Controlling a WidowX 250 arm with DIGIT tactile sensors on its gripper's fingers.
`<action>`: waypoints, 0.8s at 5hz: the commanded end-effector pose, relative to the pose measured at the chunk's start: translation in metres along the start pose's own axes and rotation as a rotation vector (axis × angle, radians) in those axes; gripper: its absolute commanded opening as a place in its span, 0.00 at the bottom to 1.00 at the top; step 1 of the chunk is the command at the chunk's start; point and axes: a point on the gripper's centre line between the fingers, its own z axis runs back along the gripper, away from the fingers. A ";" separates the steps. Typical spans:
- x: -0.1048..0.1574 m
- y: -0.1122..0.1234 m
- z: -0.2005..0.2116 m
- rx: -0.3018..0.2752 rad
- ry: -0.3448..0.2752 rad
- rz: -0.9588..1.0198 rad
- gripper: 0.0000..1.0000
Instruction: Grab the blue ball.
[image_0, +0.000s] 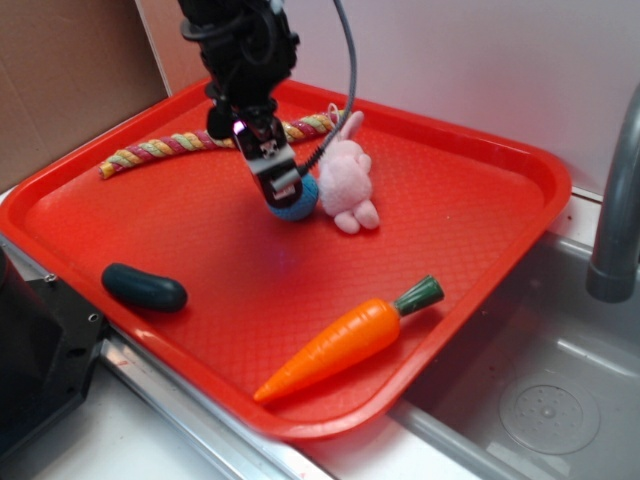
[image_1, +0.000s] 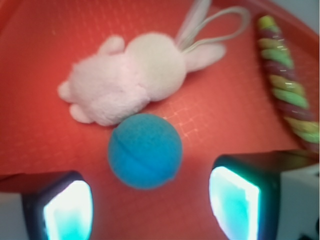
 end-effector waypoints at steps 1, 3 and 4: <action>0.011 0.000 -0.020 0.077 0.039 0.011 1.00; 0.008 -0.002 -0.024 0.094 0.043 0.044 0.00; 0.004 -0.002 -0.011 0.086 0.031 0.068 0.00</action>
